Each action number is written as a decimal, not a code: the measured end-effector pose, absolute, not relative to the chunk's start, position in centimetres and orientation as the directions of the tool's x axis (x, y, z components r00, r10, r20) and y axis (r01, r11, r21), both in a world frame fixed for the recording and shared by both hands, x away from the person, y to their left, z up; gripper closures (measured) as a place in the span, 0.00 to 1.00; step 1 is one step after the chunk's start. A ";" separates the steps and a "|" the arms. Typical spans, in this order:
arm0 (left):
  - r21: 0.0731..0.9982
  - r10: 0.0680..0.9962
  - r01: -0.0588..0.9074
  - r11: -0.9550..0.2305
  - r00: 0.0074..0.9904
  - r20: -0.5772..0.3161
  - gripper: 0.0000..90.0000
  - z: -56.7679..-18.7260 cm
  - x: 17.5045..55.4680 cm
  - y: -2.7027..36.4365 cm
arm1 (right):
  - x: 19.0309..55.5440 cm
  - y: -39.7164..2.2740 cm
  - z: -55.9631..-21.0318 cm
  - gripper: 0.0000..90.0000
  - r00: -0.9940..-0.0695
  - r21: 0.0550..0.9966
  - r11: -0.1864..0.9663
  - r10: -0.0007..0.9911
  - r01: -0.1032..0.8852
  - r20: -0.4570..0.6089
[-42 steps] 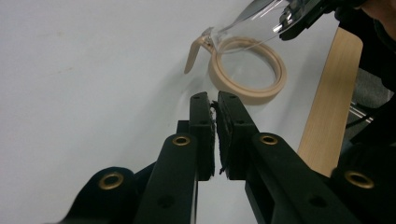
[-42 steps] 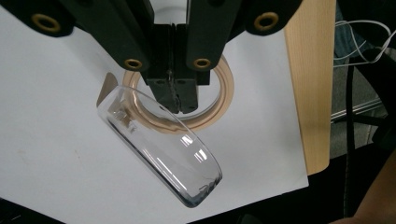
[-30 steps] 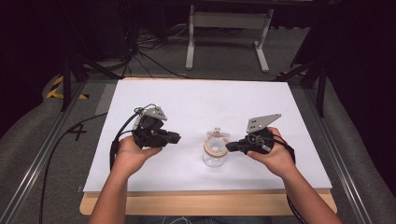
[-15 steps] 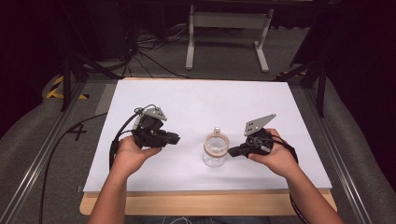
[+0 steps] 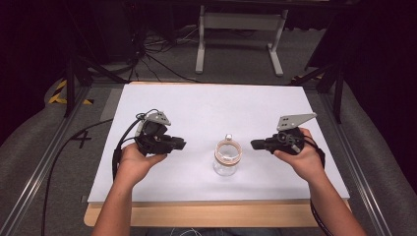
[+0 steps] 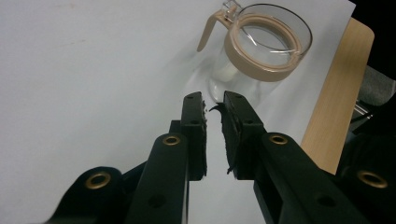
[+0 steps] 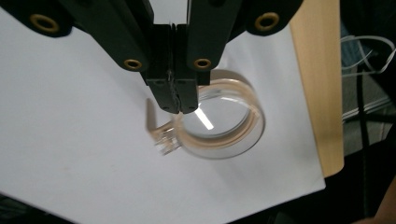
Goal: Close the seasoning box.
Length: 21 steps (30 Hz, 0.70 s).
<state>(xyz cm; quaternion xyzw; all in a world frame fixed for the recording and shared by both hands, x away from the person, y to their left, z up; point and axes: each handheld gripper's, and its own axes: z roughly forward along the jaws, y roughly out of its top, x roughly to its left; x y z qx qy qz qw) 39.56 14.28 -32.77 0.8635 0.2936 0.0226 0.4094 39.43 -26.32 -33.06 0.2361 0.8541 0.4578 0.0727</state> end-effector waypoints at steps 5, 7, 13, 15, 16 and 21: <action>0.731 0.570 0.516 -0.446 0.794 -0.212 0.86 -33.2 40.0 15.3 | 40.3 -29.2 -32.6 0.94 -0.818 0.846 0.394 0.570 0.360 0.082; 0.730 0.587 0.522 -0.440 0.783 -0.206 0.86 -33.4 40.2 15.5 | 40.7 -30.4 -32.8 0.94 -0.794 0.850 0.369 0.601 0.375 0.089; 0.736 0.619 0.540 -0.410 0.757 -0.211 0.85 -34.3 40.7 15.9 | 41.7 -33.1 -33.6 0.90 -0.715 0.845 0.347 0.697 0.407 0.059; 0.734 0.628 0.547 -0.404 0.749 -0.213 0.85 -34.6 40.9 16.1 | 42.1 -34.2 -34.2 0.89 -0.682 0.837 0.346 0.730 0.424 0.043; 0.736 0.634 0.545 -0.401 0.746 -0.206 0.85 -34.8 41.1 16.2 | 42.3 -34.6 -34.5 0.89 -0.668 0.832 0.342 0.743 0.437 0.046; 0.721 0.670 0.577 -0.384 0.711 -0.212 0.85 -36.1 41.7 16.7 | 43.4 -36.4 -36.5 0.89 -0.611 0.803 0.321 0.789 0.502 0.066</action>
